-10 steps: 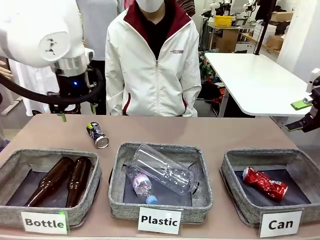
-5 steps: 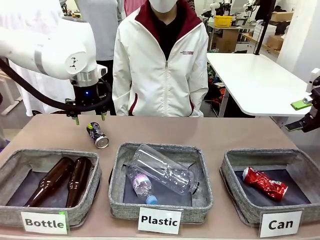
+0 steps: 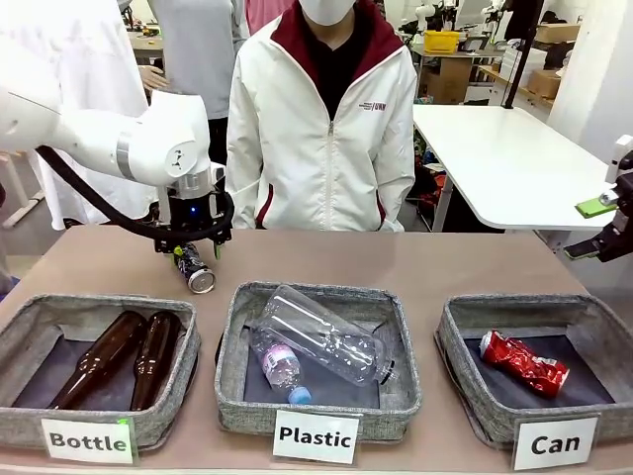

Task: Sort the can waste into the basket.
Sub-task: Pick up the can waste from the table and place it in the right Fabric basket.

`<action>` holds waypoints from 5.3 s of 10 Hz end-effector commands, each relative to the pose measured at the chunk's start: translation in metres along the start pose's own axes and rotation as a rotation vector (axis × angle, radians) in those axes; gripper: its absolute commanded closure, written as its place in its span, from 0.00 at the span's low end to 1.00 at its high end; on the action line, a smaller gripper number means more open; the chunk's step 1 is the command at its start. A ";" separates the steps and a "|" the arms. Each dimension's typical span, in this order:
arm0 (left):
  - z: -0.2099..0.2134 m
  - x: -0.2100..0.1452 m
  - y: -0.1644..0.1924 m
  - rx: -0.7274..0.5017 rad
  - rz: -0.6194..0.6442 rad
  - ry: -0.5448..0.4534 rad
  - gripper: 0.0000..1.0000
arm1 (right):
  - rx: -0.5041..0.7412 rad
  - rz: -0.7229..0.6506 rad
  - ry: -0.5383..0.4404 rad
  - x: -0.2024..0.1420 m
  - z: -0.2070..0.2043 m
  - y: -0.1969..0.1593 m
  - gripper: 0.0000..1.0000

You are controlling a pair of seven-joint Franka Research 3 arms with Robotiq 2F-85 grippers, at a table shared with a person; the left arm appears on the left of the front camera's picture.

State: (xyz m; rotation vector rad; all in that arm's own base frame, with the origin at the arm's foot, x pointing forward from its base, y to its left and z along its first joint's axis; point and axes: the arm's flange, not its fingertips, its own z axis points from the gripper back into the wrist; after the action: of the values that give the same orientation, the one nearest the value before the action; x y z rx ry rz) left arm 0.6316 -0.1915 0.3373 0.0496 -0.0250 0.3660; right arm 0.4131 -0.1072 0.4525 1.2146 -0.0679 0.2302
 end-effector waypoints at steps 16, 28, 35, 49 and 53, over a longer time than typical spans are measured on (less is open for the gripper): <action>0.112 -0.040 0.060 -0.194 -0.205 -0.033 1.00 | -0.009 0.023 -0.003 -0.001 0.001 0.000 0.00; 0.181 -0.175 0.164 -0.226 -1.061 -0.037 1.00 | -0.009 0.023 -0.003 -0.001 0.001 0.000 0.00; 0.216 -0.319 -0.044 -0.875 -1.917 -0.584 0.64 | -0.317 -0.169 0.020 -0.101 0.125 0.047 0.00; 0.177 -0.437 -0.355 -0.562 -2.116 -0.485 0.64 | -0.367 -0.252 -0.226 -0.195 0.200 0.030 0.00; 0.179 -0.436 -0.343 -0.541 -2.124 -0.522 0.00 | -0.367 -0.252 -0.226 -0.195 0.200 0.030 0.00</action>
State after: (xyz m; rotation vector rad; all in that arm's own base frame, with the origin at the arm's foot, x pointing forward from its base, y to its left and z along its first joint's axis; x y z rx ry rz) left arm 0.3453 -0.6816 0.4821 -0.3621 -0.5185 -1.7777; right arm 0.2302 -0.3100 0.5103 0.8722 -0.1566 -0.1198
